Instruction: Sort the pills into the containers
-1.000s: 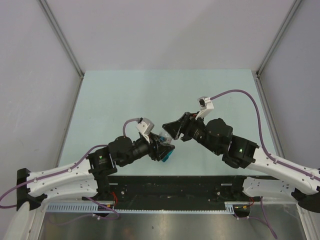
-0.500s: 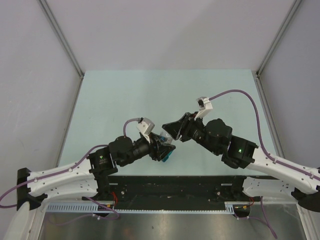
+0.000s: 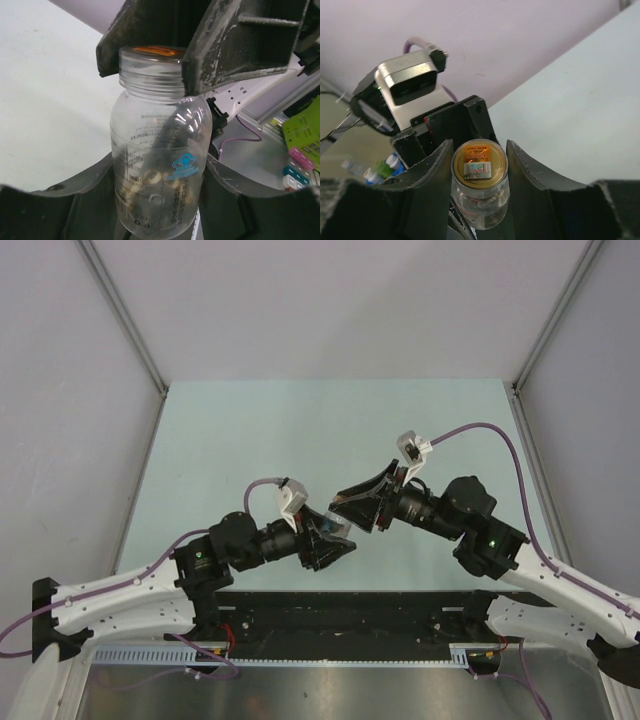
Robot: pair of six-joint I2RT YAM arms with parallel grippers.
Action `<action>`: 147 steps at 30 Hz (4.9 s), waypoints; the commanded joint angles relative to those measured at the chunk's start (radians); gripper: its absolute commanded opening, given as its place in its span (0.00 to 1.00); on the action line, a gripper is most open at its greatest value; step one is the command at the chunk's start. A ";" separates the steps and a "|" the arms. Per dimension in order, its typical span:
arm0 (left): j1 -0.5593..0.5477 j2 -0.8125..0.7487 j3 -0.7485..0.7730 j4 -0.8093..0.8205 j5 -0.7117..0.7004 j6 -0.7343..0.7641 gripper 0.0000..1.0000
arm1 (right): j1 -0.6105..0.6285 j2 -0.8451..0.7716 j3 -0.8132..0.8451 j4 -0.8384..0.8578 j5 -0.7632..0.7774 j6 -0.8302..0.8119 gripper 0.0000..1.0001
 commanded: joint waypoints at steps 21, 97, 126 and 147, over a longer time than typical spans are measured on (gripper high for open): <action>-0.007 -0.065 0.000 0.127 0.241 -0.011 0.00 | -0.205 0.012 -0.068 0.386 -0.718 -0.050 0.54; -0.007 0.003 0.023 0.026 0.043 -0.047 0.00 | 0.236 -0.070 0.101 -0.205 0.394 -0.089 0.00; -0.010 0.001 0.011 0.130 0.233 -0.035 0.00 | -0.126 -0.022 -0.079 0.478 -0.726 -0.105 0.27; -0.009 -0.008 0.000 0.115 0.143 -0.043 0.00 | -0.123 -0.066 0.125 -0.066 0.261 0.071 1.00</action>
